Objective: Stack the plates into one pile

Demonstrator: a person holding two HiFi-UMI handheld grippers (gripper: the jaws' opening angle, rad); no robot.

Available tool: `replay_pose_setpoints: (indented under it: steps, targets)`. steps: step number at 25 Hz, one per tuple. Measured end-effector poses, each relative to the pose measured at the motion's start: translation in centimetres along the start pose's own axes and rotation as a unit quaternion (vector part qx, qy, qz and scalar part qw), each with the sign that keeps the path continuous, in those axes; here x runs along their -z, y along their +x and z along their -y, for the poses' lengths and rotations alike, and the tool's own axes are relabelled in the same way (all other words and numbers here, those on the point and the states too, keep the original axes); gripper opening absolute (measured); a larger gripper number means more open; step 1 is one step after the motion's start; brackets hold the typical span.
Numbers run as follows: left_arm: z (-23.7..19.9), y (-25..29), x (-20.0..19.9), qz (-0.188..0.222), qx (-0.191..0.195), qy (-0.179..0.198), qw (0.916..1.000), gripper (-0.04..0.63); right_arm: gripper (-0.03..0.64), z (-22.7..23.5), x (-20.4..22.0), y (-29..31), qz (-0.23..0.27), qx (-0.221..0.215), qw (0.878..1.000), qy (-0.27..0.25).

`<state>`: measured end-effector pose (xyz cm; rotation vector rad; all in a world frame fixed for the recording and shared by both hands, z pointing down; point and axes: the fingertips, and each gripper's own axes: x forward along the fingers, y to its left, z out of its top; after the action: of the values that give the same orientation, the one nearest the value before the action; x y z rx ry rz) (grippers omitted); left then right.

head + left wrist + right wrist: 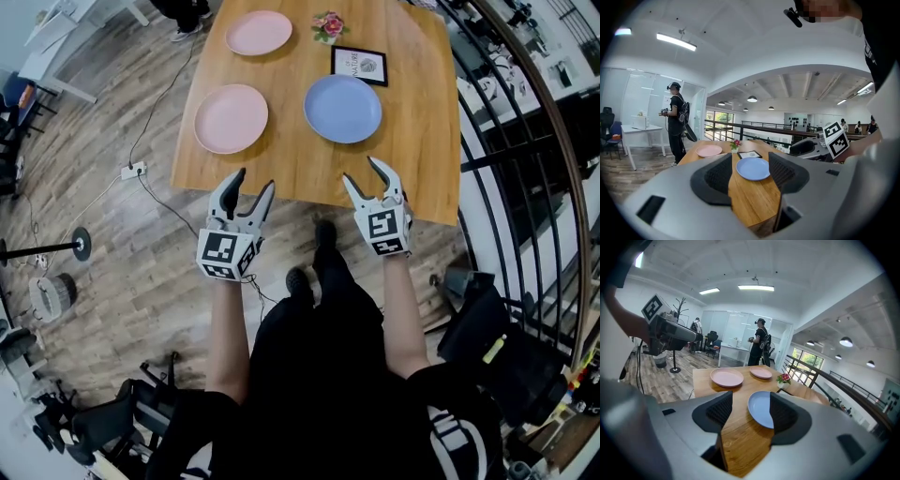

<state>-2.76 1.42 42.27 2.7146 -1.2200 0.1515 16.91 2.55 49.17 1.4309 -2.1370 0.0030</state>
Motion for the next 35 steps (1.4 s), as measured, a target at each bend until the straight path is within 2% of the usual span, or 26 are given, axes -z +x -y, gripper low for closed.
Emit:
replay_pose_setpoints:
  steps: [20,28,35]
  targets:
    - [-3.2,5.2,0.0,-0.016,-0.062,-0.015,0.9978,0.249,0.261,3.7,-0.3,7.8,0.001,-0.068,0.998,-0.01]
    - [-4.4,6.3,0.8,-0.022,-0.102,-0.025,0.9942,0.249,0.261,3.3,0.2,11.2,0.007,-0.116,0.993,-0.02]
    - [-4.9,6.8,1.4,-0.024,-0.131,-0.031,0.9906,0.249,0.261,2.1,2.3,13.7,-0.012,-0.157,0.987,-0.03]
